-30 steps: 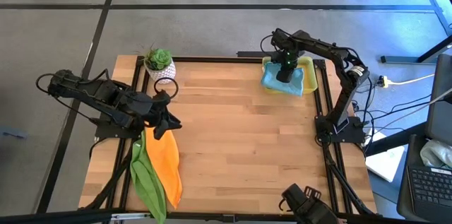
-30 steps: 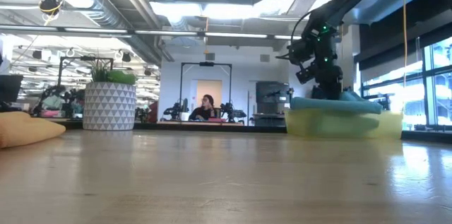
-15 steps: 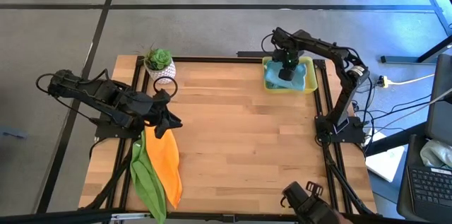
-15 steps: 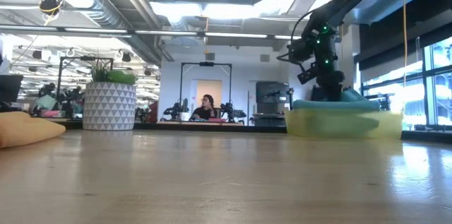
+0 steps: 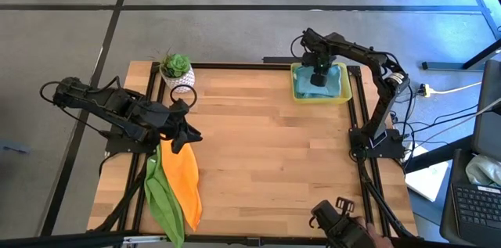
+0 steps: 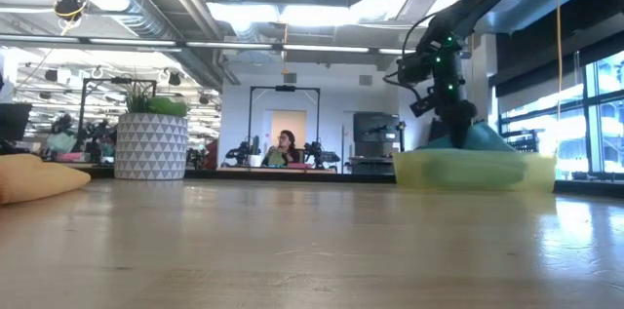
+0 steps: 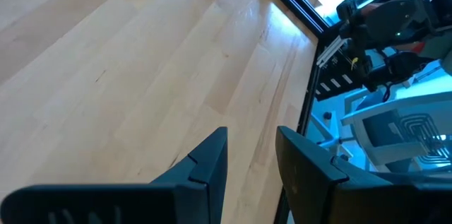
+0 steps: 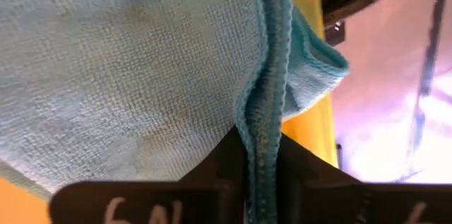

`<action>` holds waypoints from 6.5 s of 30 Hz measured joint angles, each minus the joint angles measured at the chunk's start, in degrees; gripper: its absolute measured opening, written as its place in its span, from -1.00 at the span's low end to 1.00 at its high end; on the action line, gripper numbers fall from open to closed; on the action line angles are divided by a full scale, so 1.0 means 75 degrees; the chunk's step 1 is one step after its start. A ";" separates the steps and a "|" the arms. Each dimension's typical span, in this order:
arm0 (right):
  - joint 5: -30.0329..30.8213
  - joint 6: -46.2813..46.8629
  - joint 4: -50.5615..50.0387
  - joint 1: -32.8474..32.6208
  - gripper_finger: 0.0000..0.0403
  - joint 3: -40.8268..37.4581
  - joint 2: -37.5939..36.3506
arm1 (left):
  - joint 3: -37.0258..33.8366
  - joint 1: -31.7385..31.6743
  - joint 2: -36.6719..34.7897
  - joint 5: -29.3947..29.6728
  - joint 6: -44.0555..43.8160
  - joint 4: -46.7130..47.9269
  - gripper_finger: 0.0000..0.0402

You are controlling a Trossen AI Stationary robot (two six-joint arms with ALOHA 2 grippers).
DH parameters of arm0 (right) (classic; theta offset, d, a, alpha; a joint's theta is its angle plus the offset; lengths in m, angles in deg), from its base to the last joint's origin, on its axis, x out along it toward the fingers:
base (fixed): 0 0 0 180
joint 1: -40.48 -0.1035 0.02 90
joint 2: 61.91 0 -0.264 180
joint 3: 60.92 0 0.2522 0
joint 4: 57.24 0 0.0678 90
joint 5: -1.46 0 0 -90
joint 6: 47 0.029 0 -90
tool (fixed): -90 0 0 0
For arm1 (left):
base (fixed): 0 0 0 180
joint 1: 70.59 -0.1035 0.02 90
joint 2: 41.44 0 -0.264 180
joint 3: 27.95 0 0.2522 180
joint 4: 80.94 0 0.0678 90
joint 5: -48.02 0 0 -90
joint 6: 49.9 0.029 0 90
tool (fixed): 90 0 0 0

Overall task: Fold microfiber towels
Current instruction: Put the folded blue microfiber towel into the bin, then fold the orange microfiber towel

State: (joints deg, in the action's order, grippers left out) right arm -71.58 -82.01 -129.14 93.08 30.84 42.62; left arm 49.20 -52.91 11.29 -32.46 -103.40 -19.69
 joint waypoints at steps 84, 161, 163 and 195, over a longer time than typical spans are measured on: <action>-0.6150 0.4867 -0.0707 -0.5122 0.07 -0.1844 -0.1019 | 0.0003 0.1160 0.5466 -0.2889 -0.4590 0.1245 0.05; -0.1887 0.7203 0.2586 -0.8609 -0.12 -0.3902 -0.5310 | 0.1678 0.0401 0.6117 -0.3107 -0.2299 0.2363 -0.99; -0.1628 0.7259 0.2576 -0.8515 -0.12 -0.3902 -0.5310 | 0.2065 0.0039 0.6111 -0.2665 -0.1773 0.2521 -0.99; -0.1266 0.7803 0.2458 -0.7991 -0.12 -0.3893 -0.5523 | 0.1576 0.0782 0.6105 -0.3885 -0.2731 0.2452 -0.21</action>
State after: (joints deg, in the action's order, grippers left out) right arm -81.07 -23.49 -110.70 33.14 1.64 1.20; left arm 61.02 -47.05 57.08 -61.59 -123.89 -1.30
